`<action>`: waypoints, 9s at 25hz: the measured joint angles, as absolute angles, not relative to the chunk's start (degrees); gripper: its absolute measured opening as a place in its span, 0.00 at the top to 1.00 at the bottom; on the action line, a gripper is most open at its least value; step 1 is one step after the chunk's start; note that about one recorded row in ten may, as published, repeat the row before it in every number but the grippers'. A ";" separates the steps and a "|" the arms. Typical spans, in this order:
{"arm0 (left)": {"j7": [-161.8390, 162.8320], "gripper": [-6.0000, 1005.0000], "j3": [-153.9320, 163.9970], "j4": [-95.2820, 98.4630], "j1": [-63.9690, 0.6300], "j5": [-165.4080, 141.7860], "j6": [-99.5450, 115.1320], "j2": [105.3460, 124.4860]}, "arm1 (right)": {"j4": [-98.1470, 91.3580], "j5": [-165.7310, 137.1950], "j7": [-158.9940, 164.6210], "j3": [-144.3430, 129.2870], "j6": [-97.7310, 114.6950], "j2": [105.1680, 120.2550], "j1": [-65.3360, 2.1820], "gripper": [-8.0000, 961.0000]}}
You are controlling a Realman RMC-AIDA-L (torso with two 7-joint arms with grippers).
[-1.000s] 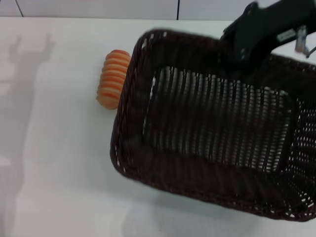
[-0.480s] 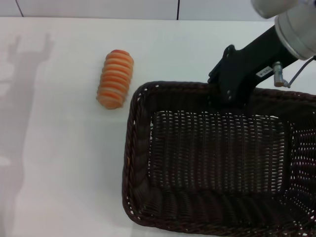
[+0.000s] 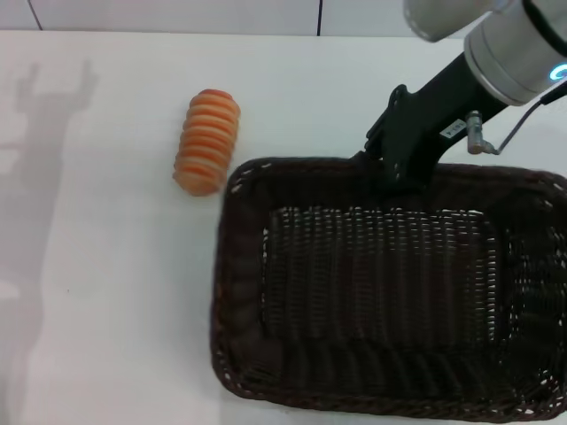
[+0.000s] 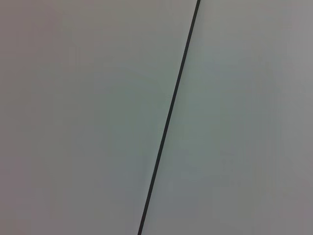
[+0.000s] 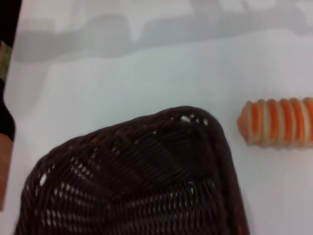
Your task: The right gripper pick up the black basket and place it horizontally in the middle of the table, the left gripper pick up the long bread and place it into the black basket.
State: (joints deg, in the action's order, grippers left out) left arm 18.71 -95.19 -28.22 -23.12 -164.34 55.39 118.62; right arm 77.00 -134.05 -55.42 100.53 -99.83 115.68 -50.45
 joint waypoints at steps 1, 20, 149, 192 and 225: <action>18.71 0.22 -95.19 -28.22 -23.12 -164.34 55.39 118.62 | 76.96 -134.72 -55.32 100.12 -99.49 115.78 -50.57 0.78; 22.00 0.22 -94.04 -28.20 -20.23 -164.32 58.90 118.64 | 82.12 -156.83 -46.37 97.51 -83.85 116.73 -48.85 0.54; 6.62 0.26 -84.98 -52.20 -46.40 -162.44 -53.15 118.39 | 20.01 -143.37 -12.92 77.52 71.46 119.18 -17.81 0.54; -30.72 0.60 -100.97 -96.82 -37.05 -134.98 -86.83 118.08 | 19.95 -142.99 -12.92 78.05 72.94 119.00 -17.17 0.54; -44.86 0.15 -93.47 -98.98 -28.28 -130.16 -71.62 118.21 | 20.56 -143.00 -12.92 78.00 73.75 119.10 -16.70 0.54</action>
